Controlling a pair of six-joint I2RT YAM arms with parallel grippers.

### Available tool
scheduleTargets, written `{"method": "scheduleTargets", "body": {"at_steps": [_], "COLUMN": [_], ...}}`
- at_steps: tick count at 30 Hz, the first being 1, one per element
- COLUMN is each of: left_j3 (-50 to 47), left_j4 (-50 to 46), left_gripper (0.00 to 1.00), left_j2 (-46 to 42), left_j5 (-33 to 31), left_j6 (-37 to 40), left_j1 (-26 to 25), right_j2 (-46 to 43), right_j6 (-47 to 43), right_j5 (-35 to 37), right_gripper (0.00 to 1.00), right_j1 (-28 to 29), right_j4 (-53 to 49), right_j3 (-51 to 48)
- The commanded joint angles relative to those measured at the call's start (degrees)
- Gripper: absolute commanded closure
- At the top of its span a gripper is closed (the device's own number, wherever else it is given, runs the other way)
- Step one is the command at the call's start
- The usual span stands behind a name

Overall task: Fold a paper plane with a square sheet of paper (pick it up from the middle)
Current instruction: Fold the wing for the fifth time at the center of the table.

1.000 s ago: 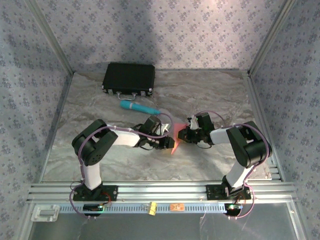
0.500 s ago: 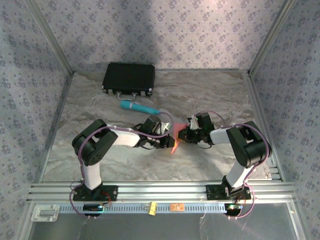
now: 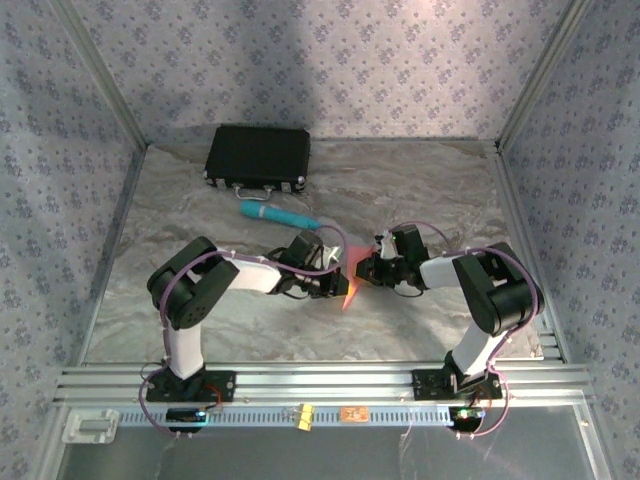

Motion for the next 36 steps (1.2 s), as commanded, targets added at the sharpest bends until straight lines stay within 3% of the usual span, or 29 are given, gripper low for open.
{"method": "scheduleTargets", "body": {"at_steps": [1,10,21,28,31,36], "left_j3": [0.4,0.0,-0.7,-0.9,-1.8,-2.8], "left_j4": [2.1,-0.9,-4.6,-6.4,-6.1,-5.6], "left_gripper": [0.99,0.98,0.85,0.97,0.98,0.88], "left_j2": [1.8,4.1,2.8,2.3,2.0,0.9], "left_j5": [3.3,5.1,4.5,4.0,4.0,4.6], "left_j6": [-0.8,0.4,2.0,3.1,2.9,2.7], "left_j1": [0.1,-0.5,-0.7,-1.1,-1.1,-1.4], "right_j2": [2.9,3.1,2.9,2.9,2.8,2.9], "right_j6": [-0.4,-0.7,-0.9,-1.0,-1.0,-1.1], "right_j5": [5.9,6.5,6.9,6.9,7.1,7.2], "right_gripper": [0.90,0.90,0.90,0.90,0.90,0.90], "right_j1": [0.3,0.3,0.4,0.4,0.4,0.4], "right_j4": [-3.5,-4.5,-5.0,-5.3,-5.3,-5.5], "right_j3": [-1.0,-1.0,-0.8,-0.8,-0.8,-0.7]}}
